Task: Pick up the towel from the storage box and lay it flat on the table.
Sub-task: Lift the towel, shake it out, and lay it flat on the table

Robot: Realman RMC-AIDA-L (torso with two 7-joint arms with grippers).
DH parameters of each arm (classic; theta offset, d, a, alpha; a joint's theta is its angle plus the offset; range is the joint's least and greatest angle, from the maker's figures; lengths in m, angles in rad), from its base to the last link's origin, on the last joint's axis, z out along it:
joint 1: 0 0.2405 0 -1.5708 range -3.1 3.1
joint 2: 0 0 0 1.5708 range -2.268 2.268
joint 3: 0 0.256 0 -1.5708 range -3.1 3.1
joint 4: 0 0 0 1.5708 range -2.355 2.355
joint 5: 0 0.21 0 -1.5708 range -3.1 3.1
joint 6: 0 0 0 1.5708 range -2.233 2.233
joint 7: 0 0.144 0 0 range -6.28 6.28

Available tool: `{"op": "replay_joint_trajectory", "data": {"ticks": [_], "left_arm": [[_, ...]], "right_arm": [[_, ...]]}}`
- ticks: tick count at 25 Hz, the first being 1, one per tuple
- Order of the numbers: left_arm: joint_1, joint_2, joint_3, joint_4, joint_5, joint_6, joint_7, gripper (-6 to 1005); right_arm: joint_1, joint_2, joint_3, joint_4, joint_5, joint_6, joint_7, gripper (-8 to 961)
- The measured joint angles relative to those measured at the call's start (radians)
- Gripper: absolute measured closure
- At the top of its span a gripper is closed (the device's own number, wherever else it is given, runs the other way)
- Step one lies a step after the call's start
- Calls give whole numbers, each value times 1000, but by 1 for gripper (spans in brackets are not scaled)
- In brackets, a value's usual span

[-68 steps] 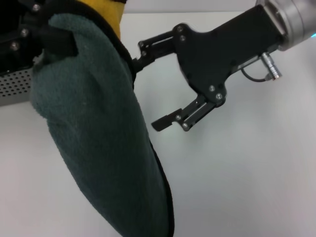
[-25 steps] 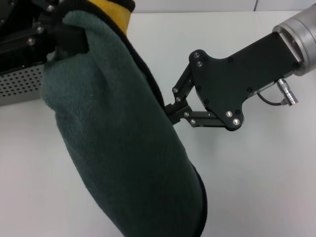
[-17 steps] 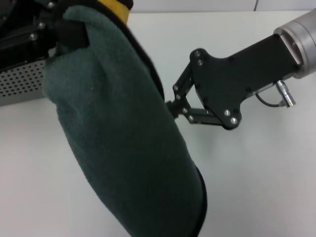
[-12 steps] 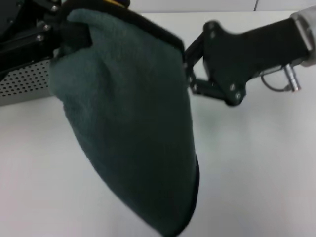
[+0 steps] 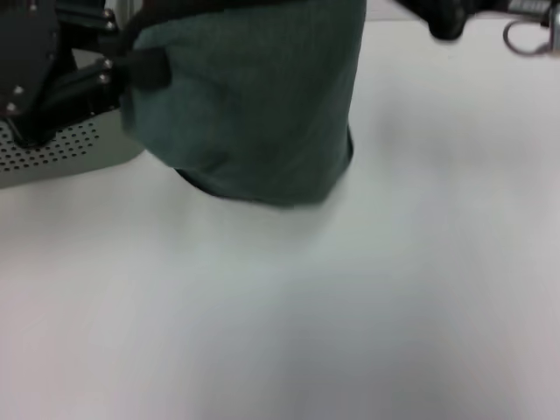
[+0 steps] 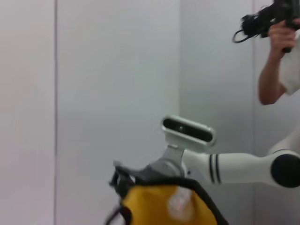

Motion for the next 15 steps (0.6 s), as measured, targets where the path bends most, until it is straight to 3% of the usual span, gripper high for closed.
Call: {"op": "replay_joint_trajectory", "data": {"ticks": [3, 7, 15], "left_arm": [[15, -41, -24, -11, 45, -35, 61, 857], [51, -74, -22, -46, 71, -98, 168, 826], [81, -110, -26, -169, 93, -172, 335, 707]], "right_arm": [[1, 3, -11, -30, 27, 80, 21, 950], [6, 5, -63, -74, 105, 201, 31, 950], [1, 7, -161, -192, 256, 407, 24, 950]]}}
